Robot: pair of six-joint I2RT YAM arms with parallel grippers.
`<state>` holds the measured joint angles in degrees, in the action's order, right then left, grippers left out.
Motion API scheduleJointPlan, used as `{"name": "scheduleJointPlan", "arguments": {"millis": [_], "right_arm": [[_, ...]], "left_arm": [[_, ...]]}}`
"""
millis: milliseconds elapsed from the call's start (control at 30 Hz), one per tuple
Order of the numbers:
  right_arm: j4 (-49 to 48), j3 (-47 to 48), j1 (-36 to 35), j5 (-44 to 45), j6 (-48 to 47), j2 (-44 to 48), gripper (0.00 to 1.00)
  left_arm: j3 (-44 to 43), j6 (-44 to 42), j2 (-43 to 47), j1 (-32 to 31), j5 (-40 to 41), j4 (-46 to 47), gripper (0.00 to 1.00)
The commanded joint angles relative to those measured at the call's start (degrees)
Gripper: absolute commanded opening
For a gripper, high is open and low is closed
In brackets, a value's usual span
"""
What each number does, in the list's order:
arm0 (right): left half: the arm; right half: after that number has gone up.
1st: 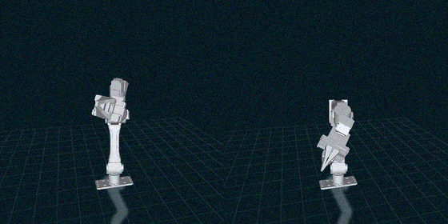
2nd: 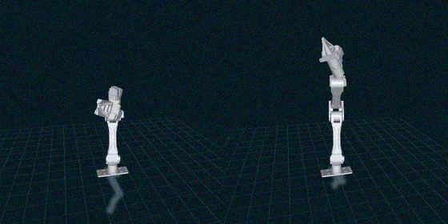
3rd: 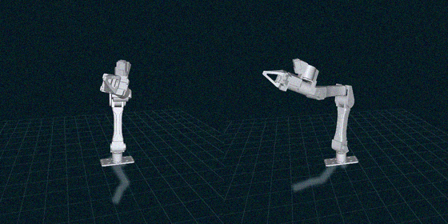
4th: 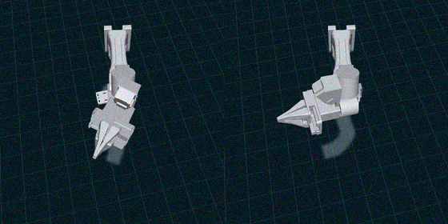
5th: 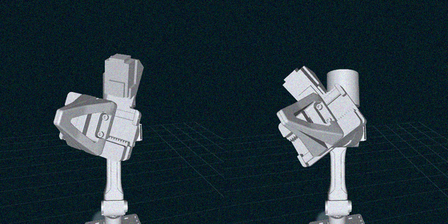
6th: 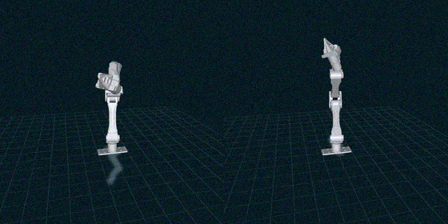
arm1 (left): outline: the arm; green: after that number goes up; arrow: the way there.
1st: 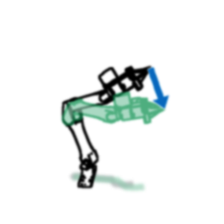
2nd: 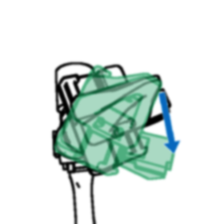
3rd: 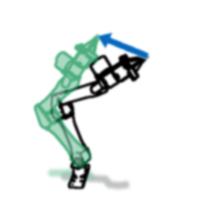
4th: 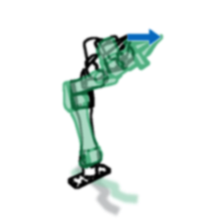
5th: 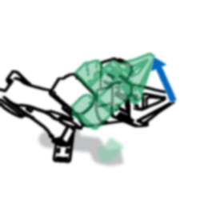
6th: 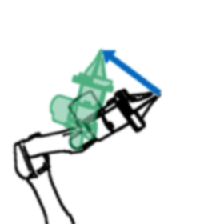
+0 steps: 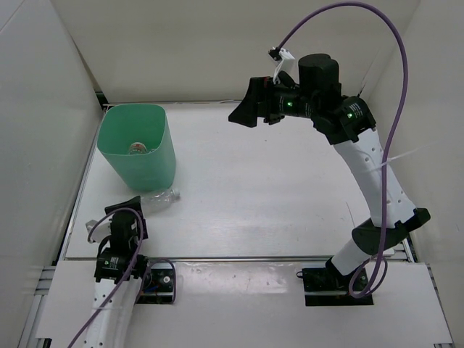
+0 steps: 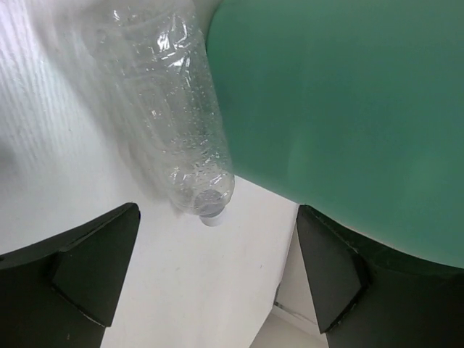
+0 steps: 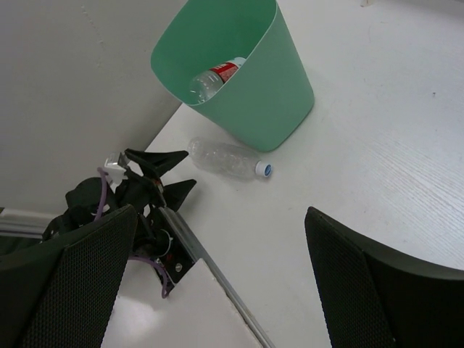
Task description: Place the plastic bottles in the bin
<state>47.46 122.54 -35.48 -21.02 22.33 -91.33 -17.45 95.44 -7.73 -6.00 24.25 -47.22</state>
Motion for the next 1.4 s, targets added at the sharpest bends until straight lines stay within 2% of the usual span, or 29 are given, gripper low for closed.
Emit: {"name": "scheduleJointPlan", "arguments": {"millis": [0,233,667,833,1000,1233,1367], "right_arm": [[-0.2,0.8,0.9,-4.1,0.5,0.1,1.00],[1.1,2.2,4.4,-9.2,1.1,0.1,1.00],[2.3,1.1,10.9,-16.9,1.7,3.4,1.00],[2.3,1.1,11.4,-18.0,1.7,4.0,1.00],[2.8,-0.5,11.9,-16.9,1.7,4.5,1.00],[2.8,-1.6,11.9,-16.9,1.7,5.0,1.00],[2.8,-2.9,11.9,-16.3,1.7,5.0,1.00]], "left_arm": [[0.1,4.5,-3.8,0.1,-0.3,6.2,1.00],[5.3,4.0,-14.2,0.1,-0.3,18.1,1.00],[12.9,1.6,-22.4,0.1,2.2,33.7,1.00],[12.9,0.3,-28.1,1.2,1.5,38.5,1.00],[9.6,-1.7,-36.9,3.2,-1.6,39.0,1.00],[6.4,-8.8,-39.0,6.3,-3.9,39.0,0.82],[6.4,-11.2,-36.3,6.3,-5.2,38.5,0.70]]}}
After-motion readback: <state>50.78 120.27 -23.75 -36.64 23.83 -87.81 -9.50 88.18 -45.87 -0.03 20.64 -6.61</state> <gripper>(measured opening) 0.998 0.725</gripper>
